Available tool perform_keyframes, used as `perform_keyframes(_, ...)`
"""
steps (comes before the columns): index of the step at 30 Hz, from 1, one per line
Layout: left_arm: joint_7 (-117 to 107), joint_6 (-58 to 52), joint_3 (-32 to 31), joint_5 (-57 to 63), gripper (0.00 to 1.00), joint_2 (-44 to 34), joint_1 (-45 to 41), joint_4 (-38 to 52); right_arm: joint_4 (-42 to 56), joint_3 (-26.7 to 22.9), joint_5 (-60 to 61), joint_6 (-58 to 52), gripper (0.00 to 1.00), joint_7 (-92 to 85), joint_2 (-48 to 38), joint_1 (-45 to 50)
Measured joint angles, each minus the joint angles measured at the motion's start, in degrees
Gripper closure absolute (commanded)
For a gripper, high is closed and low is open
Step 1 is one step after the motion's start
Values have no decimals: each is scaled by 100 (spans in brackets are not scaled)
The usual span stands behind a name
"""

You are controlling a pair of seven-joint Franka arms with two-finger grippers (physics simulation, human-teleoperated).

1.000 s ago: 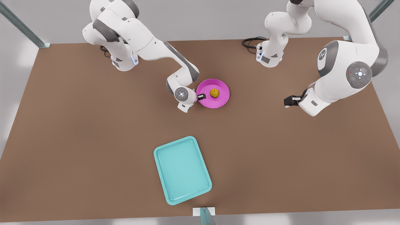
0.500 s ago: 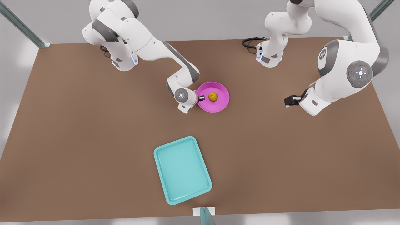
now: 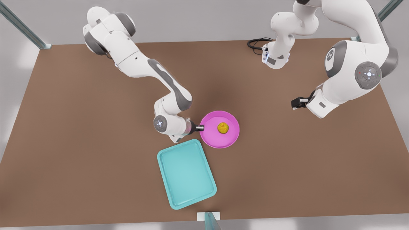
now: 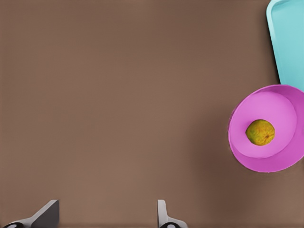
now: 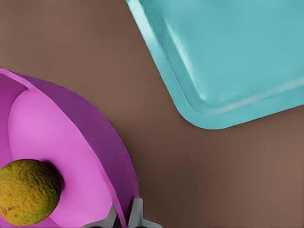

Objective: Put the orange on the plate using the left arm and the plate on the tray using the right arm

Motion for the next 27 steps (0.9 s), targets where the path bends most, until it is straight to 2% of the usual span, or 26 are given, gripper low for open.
perform_keyframes(5,-3,-1,4,-4,0,15,-3,2,1072,-2,651,-369,79,-225,732,-654)
perform_keyframes(11,-6,0,25,1,0,45,2,-11,1334,-96,713,-893,79,-699,879,-1355)
perform_keyframes(17,-7,23,27,3,0,52,-1,-15,2399,-419,383,-1150,79,-1289,1572,-1385)
perform_keyframes(22,-6,16,27,4,0,46,-1,-8,2551,-538,268,-1237,79,-1710,1706,-1416)
perform_keyframes(23,-7,11,27,4,0,39,-1,-8,2554,-542,257,-1243,46,-1780,1708,-1406)
perform_keyframes(24,-7,7,27,4,0,39,-1,-10,2555,-544,237,-1246,0,-1842,1710,-1381)
perform_keyframes(27,-7,3,27,4,0,48,-1,-7,2556,-542,208,-1233,0,-2008,1704,-1271)
